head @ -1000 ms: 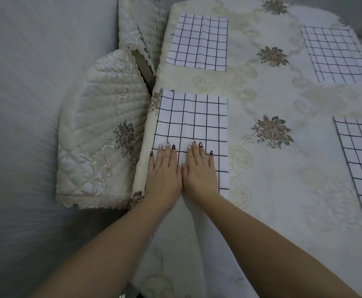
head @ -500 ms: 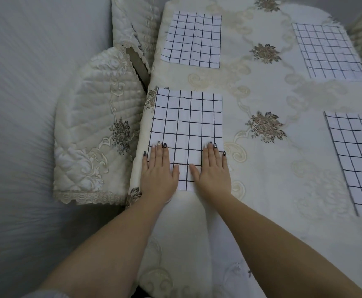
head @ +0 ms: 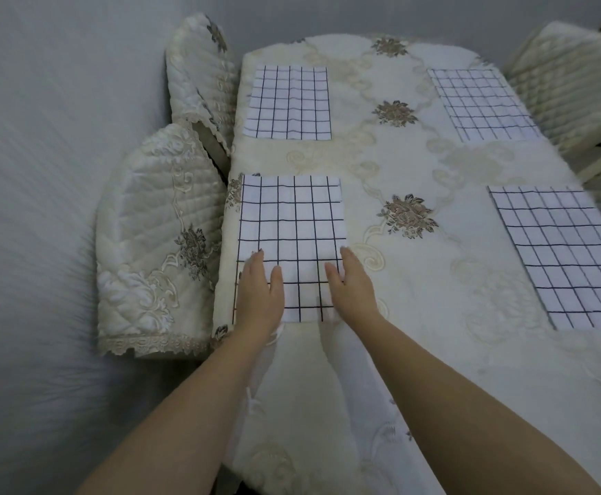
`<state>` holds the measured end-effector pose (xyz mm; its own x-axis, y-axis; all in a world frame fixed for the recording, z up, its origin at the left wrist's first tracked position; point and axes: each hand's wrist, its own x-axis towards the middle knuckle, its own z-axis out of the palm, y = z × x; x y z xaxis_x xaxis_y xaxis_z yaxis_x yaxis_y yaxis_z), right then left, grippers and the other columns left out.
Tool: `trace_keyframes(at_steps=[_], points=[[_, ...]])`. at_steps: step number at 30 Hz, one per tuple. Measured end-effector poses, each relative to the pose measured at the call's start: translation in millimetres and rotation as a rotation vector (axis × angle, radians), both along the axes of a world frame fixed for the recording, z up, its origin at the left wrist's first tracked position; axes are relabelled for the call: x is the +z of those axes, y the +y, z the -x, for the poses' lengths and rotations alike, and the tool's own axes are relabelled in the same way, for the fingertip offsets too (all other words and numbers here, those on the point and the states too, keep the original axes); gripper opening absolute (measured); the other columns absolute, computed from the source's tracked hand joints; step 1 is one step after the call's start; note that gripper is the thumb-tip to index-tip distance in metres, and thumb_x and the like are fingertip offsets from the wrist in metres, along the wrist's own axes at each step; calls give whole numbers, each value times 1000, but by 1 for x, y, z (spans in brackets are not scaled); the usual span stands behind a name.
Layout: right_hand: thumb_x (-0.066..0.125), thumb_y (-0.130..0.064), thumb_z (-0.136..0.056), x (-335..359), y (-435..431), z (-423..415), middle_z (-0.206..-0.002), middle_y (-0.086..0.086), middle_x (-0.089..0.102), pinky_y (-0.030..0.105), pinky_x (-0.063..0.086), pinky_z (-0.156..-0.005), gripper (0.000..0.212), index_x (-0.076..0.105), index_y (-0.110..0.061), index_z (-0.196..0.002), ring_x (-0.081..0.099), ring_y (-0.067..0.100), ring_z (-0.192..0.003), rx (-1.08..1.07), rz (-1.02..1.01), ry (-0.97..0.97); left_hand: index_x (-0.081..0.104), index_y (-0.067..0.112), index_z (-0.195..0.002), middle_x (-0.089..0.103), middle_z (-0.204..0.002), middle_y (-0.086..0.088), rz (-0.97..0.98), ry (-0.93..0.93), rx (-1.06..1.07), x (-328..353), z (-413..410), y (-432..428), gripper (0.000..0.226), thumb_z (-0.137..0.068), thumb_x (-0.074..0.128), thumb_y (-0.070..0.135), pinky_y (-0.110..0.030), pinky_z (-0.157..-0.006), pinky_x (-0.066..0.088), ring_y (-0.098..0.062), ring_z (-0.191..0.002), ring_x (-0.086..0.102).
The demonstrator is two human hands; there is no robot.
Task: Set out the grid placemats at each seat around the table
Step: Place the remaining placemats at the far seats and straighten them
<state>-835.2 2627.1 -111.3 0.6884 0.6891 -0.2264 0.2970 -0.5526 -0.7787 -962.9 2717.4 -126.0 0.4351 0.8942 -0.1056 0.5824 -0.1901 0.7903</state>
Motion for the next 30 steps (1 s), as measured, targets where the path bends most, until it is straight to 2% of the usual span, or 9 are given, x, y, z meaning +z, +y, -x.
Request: trace_keyframes(at_steps=[2,4,6,8,10,15,22,30], points=[[43,-32,-100,17,-16,4,-149,1,40,27,31,-107,50,36,-13,-146,43,13,-130,-144,-109,121,46,12,-139,47,-143,-4,162,-132,76,19,-1,-12,43,-101,38,32,-30,-106,32,-20,-133,41],[45,-32,-99,29,-36,4,-138,-2,51,26,38,-99,41,46,-18,-138,52,9,-115,-267,-200,226,58,19,-119,59,-126,-2,362,-264,129,33,-5,-25,31,-101,39,34,-32,-100,40,-19,-119,53],[47,-31,-99,33,-57,2,-126,0,60,37,47,-98,31,55,-20,-126,60,14,-109,-374,-273,295,60,22,-103,63,-114,-2,539,-389,168,44,-12,-41,22,-100,41,32,-37,-95,45,-18,-106,59],[47,-27,-99,35,-77,1,-116,3,63,43,51,-95,24,58,-18,-118,64,16,-103,-457,-326,352,61,16,-105,65,-109,-5,601,-454,179,51,-21,-58,22,-100,43,27,-34,-89,47,-20,-100,61],[47,-25,-99,36,-95,0,-110,2,64,43,53,-92,20,59,-18,-113,65,17,-100,-518,-342,377,61,14,-107,65,-107,-5,616,-471,160,55,-30,-78,23,-100,43,26,-32,-85,48,-18,-96,61],[48,-26,-98,36,-126,-6,-107,-2,64,44,53,-90,18,60,-20,-110,65,14,-96,-556,-342,394,62,13,-110,66,-106,-4,595,-443,106,59,-48,-119,27,-100,41,26,-35,-88,49,-18,-98,63],[47,-24,-99,34,-170,-37,-105,0,63,42,53,-88,18,59,-16,-111,65,13,-94,-483,-348,397,60,17,-109,65,-110,-5,549,-421,109,57,-81,-178,24,-101,40,27,-35,-90,49,-18,-102,62],[52,-22,-96,32,-261,-133,-96,-11,64,43,52,-92,14,61,-21,-106,66,14,-95,-340,-296,382,60,21,-105,65,-107,-1,536,-445,218,55,-173,-285,18,-100,43,26,-38,-90,50,-19,-105,62]])
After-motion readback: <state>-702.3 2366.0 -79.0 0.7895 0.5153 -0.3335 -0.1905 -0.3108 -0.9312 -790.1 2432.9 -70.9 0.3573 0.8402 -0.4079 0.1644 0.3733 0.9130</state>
